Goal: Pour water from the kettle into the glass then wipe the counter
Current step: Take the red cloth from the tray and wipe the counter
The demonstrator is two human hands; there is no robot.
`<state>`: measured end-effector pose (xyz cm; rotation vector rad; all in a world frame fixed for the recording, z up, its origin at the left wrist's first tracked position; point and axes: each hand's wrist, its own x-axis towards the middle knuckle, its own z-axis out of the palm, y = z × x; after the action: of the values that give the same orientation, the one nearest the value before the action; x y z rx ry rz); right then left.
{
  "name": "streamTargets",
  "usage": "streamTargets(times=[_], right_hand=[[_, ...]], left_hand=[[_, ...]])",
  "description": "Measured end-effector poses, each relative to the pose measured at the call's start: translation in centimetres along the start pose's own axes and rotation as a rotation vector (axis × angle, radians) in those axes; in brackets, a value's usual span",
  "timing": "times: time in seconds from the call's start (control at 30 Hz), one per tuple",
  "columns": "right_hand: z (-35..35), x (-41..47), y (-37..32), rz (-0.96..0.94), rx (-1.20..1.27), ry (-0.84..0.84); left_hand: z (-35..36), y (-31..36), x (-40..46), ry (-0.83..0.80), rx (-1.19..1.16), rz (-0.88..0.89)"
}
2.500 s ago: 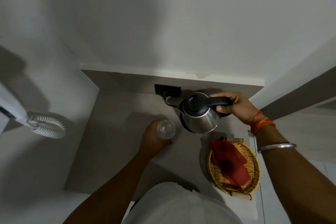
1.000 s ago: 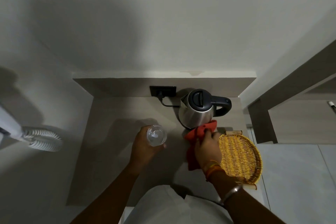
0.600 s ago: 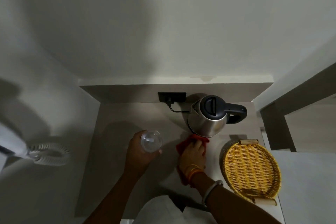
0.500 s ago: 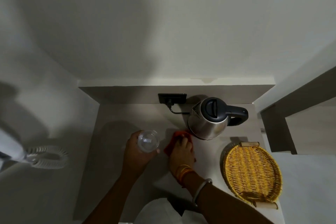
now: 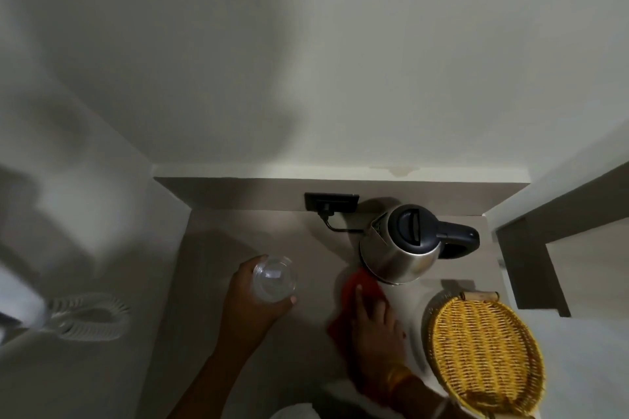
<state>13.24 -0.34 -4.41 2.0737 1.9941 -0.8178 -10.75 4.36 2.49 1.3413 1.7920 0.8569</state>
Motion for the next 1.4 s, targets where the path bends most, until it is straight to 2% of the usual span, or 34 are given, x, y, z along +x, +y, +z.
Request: streamTargets(times=[0.07, 0.13, 0.27, 0.33, 0.4, 0.47, 0.5, 0.53, 0.57, 0.63, 0.7, 0.8, 0.87, 0.93, 1.0, 1.07, 1.13, 1.17, 1.23, 1.3, 1.4], right_hand=[[-1.1, 3.0, -2.3, 0.041, 0.000, 0.069], [-1.5, 5.8, -5.3, -0.026, 0.005, 0.044], [-1.1, 6.9, -8.6, -0.369, -0.065, -0.132], [0.6, 4.0, -7.7, -0.557, -0.131, -0.197], [3.4, 1.0, -4.9, -0.632, -0.186, -0.227], [4.0, -1.3, -2.0, -0.625, -0.159, -0.168], [3.3, -2.0, -0.8, -0.554, -0.092, -0.113], [2.2, -2.4, 0.0, -0.470, -0.031, 0.012], [0.8, -2.1, 0.4, -0.358, 0.004, 0.007], [-0.8, -0.5, 1.1, -0.278, -0.028, 0.065], [-1.8, 2.4, 0.2, -0.257, -0.055, 0.121], [-2.7, 7.0, -3.6, -0.247, -0.074, 0.060], [-2.4, 7.5, -6.0, -0.302, -0.077, 0.005], [-0.4, 5.4, -6.9, -0.447, -0.032, -0.040], [2.4, 2.0, -5.6, -0.677, -0.131, -0.110], [3.9, -0.8, -3.2, -0.778, -0.159, -0.099], [3.1, -2.6, -0.8, -0.706, -0.122, -0.095], [2.3, -2.7, 0.4, -0.599, -0.067, -0.061], [0.8, -1.0, 1.5, -0.341, -0.040, 0.109], [-0.6, 2.7, 1.0, -0.173, -0.044, 0.231], [-2.3, 6.0, -2.9, -0.218, -0.067, 0.180]], left_hand=[[0.1, 0.3, -0.2, 0.004, 0.001, 0.006], [0.2, 0.5, -0.2, 0.001, -0.012, 0.002], [0.4, 0.9, 0.3, -0.044, -0.007, 0.035], [0.5, 0.9, 0.6, -0.032, -0.009, 0.058], [0.6, 1.2, 0.9, -0.007, -0.038, 0.050], [1.0, 1.4, 1.1, 0.010, -0.047, 0.060], [1.2, 1.4, 1.2, 0.013, -0.041, 0.070], [1.3, 1.4, 1.2, 0.003, -0.035, 0.075], [1.3, 1.5, 1.2, -0.010, -0.041, 0.075], [1.4, 1.3, 1.2, -0.026, -0.042, 0.057], [1.5, 1.3, 0.8, -0.032, -0.038, 0.043], [1.6, 2.0, 0.8, -0.016, -0.036, 0.047], [1.6, 2.5, 0.7, -0.015, -0.036, 0.056], [1.6, 2.1, 0.5, -0.018, -0.029, 0.084], [1.6, 2.1, 0.3, -0.001, -0.040, 0.090], [1.6, 2.2, 0.1, 0.006, -0.039, 0.074], [1.5, 2.1, -0.2, 0.008, -0.032, 0.074], [1.4, 2.1, -0.4, 0.012, -0.035, 0.076], [1.2, 2.1, -0.7, 0.020, -0.033, 0.078], [1.2, 2.1, -1.1, 0.027, -0.038, 0.066], [1.2, 2.5, -1.8, 0.042, -0.029, 0.080]])
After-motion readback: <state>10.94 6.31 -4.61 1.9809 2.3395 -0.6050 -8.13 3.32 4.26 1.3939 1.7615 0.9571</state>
